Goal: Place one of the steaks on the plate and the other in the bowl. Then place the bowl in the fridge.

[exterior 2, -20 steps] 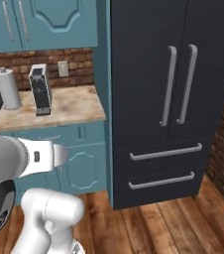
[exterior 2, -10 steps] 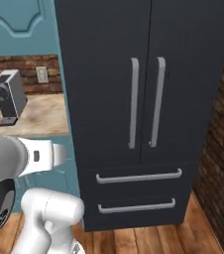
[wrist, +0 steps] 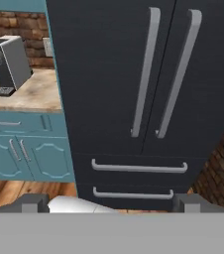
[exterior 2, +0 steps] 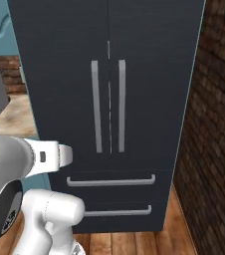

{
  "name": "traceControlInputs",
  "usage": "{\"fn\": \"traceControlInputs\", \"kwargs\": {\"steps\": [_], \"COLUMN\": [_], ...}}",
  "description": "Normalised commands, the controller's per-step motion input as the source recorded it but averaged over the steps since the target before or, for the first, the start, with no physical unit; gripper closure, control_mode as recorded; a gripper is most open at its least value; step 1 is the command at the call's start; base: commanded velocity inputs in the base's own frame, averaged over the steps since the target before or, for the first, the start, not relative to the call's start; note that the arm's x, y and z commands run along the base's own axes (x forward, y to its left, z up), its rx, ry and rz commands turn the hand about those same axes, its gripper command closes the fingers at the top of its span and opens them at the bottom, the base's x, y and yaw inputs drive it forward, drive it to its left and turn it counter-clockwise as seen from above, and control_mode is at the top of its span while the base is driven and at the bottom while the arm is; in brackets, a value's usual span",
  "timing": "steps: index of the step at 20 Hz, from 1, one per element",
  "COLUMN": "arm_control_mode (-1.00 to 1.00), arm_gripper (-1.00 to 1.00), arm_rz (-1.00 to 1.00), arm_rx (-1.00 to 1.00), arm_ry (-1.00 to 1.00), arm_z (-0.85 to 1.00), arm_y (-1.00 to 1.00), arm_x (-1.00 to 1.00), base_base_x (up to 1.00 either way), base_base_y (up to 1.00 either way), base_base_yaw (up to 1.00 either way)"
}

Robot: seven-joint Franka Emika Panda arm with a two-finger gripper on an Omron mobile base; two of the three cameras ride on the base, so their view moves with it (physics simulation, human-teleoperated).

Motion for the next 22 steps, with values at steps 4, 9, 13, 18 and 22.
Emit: {"fn": "traceControlInputs", "kwargs": {"steps": [4,9,13,18,22], "arm_control_mode": [1.00,1.00,1.00,1.00,1.00], "arm_gripper": [-1.00,-1.00,-1.00,-1.00,-1.00], "arm_rz": [0.00,0.00,0.00,0.00,0.00], "arm_rx": [0.00,0.00,0.00,0.00,0.00], "arm_ry": [0.00,0.00,0.00,0.00,0.00], "arm_z": [0.00,0.00,0.00,0.00,0.00], "arm_y": [0.00,0.00,0.00,0.00,0.00], "arm_x": [0.00,0.00,0.00,0.00,0.00], "base_base_x": [-0.15,-0.19,-0.20,0.01,0.02], "base_base_y": [0.01,0.03,0.00,0.00,-0.09], "base_base_yaw": [0.00,0.00,0.00,0.12,0.13]}}
